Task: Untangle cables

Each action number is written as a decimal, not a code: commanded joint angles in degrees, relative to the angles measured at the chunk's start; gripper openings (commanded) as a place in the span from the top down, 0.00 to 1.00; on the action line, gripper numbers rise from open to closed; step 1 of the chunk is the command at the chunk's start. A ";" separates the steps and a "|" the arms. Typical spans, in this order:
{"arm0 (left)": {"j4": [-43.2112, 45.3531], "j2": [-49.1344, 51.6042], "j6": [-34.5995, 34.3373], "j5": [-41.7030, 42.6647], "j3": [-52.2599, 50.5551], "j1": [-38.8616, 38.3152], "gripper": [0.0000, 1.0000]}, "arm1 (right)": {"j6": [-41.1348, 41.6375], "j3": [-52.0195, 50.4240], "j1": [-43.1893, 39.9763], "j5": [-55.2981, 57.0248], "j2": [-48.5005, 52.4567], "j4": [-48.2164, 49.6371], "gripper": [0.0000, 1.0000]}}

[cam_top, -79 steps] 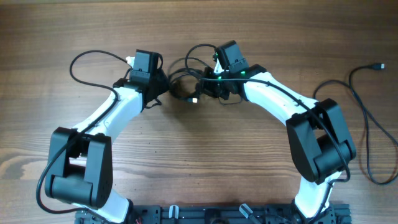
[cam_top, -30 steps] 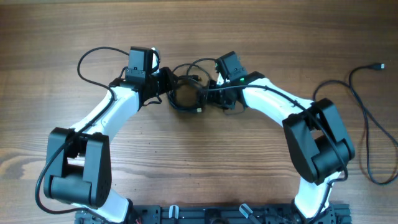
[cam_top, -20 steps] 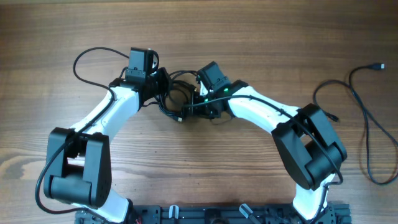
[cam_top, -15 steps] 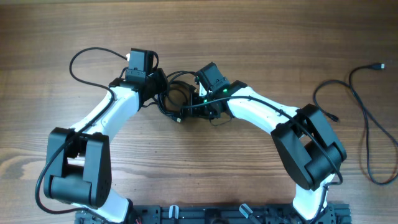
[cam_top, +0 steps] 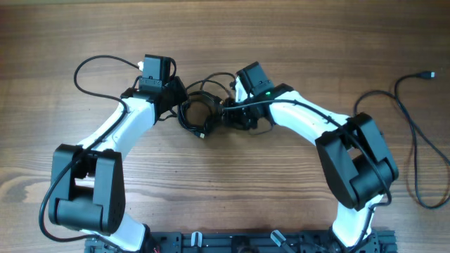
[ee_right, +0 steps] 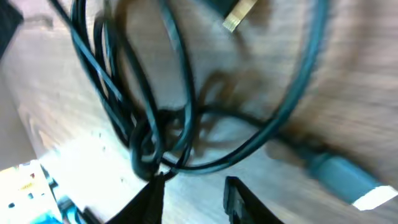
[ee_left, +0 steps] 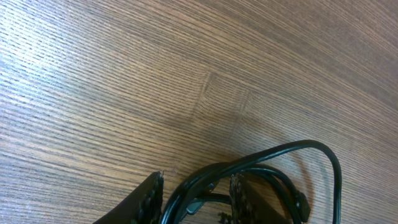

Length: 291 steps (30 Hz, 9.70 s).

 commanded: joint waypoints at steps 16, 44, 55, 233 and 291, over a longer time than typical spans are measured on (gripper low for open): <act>3.48 5.66 3.39 7.02 0.48 0.98 0.43 | -1.79 -0.50 15.19 29.27 -7.30 0.28 0.69; 4.79 5.66 2.95 17.97 0.48 0.94 0.74 | 0.57 -0.48 19.17 46.69 -2.03 -0.59 0.75; 4.76 5.66 2.93 17.97 0.48 0.94 0.73 | 2.97 -0.48 17.64 49.81 1.11 -1.75 0.76; 3.89 4.02 40.35 47.17 0.87 4.28 0.10 | 4.50 -0.57 -4.98 -61.13 -2.51 52.83 0.95; -6.69 4.02 -12.13 -0.33 0.79 18.62 0.96 | -2.91 -12.66 -25.40 -34.82 -2.49 28.76 0.96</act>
